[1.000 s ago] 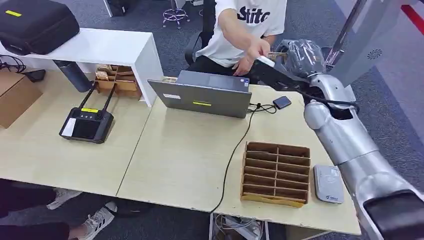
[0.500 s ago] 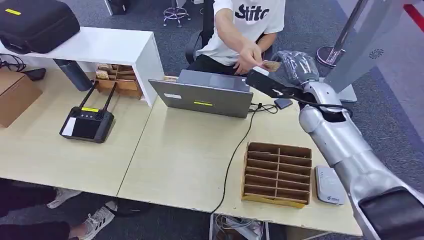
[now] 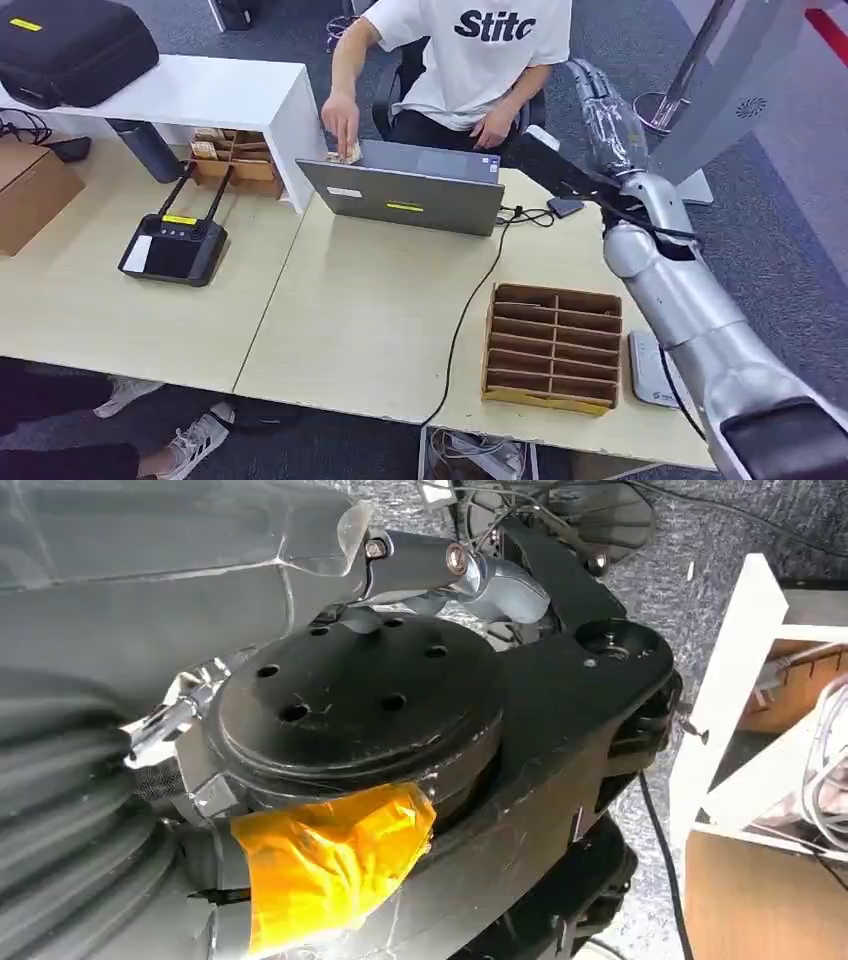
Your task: Pass the card to the sensor for recognition and then transmit it.
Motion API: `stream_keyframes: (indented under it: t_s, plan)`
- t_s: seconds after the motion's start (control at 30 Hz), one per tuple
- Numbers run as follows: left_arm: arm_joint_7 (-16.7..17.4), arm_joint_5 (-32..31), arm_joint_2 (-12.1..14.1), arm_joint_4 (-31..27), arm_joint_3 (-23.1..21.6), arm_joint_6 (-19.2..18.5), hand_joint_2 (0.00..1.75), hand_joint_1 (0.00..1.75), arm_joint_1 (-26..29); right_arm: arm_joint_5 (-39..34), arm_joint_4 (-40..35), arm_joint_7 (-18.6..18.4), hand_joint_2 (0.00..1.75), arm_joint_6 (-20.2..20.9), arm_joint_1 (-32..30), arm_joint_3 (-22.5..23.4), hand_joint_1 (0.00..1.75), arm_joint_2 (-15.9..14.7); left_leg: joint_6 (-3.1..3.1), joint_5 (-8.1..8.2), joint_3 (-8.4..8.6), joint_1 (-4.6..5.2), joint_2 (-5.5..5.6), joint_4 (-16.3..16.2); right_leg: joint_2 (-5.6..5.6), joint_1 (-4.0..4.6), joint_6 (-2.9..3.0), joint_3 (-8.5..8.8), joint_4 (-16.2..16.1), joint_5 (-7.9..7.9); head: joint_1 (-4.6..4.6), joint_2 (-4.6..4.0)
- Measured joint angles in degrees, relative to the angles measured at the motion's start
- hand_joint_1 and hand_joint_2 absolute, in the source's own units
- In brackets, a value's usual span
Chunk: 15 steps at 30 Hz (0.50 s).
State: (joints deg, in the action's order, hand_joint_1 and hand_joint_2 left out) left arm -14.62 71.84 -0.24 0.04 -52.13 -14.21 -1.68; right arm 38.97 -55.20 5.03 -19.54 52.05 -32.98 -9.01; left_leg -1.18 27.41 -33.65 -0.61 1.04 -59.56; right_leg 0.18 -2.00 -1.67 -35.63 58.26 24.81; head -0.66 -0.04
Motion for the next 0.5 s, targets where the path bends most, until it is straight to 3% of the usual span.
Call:
stream_keyframes:
  t_s: [0.27,0.5]
  plan:
    - [-0.98,1.18,-0.76,0.00,0.00,0.98,1.75,0.00,0.80,0.07,-19.73,5.44,1.75,-6.32,-16.95,6.64,0.00,-4.50,0.13,0.13,-0.05,0.01,0.01,0.01,-0.01,-0.01,-0.05,0.02,-0.08,0.05,0.02,0.00]
    - [-2.03,2.16,-1.07,0.00,0.39,1.09,1.75,0.00,1.22,-0.02,-29.53,7.97,1.75,-8.87,-29.54,9.33,0.00,-5.70,0.10,0.19,-0.01,0.00,-0.03,0.02,-0.02,0.01,-0.02,0.01,-0.07,0.10,0.00,0.00]
